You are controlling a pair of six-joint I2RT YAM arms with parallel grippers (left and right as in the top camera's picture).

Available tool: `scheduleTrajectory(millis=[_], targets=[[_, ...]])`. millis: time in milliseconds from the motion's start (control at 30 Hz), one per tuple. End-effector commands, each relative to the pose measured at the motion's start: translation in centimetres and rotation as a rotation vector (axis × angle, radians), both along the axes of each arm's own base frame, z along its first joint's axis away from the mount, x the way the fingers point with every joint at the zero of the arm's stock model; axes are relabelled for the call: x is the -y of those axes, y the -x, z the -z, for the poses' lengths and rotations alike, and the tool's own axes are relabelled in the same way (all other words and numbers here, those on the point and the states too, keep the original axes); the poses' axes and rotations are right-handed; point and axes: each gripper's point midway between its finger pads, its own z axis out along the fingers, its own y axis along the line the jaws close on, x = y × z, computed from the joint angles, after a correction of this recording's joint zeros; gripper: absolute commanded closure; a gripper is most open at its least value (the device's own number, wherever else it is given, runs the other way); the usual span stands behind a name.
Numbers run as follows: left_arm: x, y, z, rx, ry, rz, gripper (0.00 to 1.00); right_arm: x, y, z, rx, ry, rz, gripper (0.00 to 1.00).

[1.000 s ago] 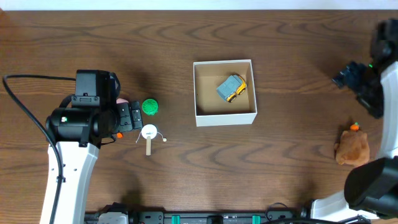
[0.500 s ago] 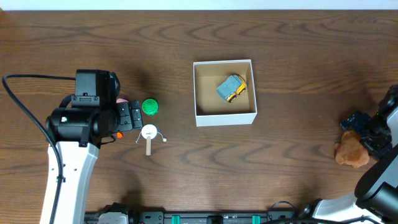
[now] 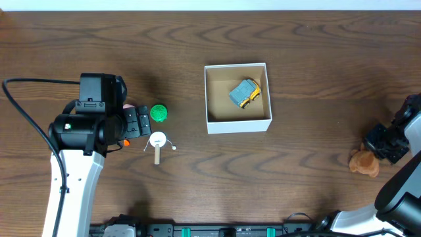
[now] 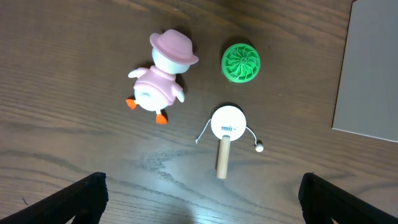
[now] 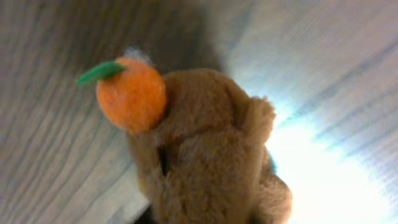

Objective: Pack container
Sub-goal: 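Move the right gripper to the brown plush bear and grasp it, then carry the bear with the right gripper and release it in the box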

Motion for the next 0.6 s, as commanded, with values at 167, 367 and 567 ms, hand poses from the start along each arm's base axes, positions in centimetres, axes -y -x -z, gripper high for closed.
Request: scheduleTrajectory(millis=[167, 367, 567], targets=[[-0.2, -0.3, -0.7, 0.017, 0.000, -0.013, 0.02, -4.0, -3.3, -1.2, 0.156, -0.184, -0.044, 0.99], [-0.2, -0.3, -0.6, 0.016, 0.000, -0.013, 0.02, -8.3, -9.4, -8.2, 0.377, -0.156, -0.249, 0.99], [-0.2, -0.3, -0.7, 0.017, 0.000, -0.013, 0.02, -17.6, -15.1, -17.6, 0.605, -0.048, -0.596, 0.99]])
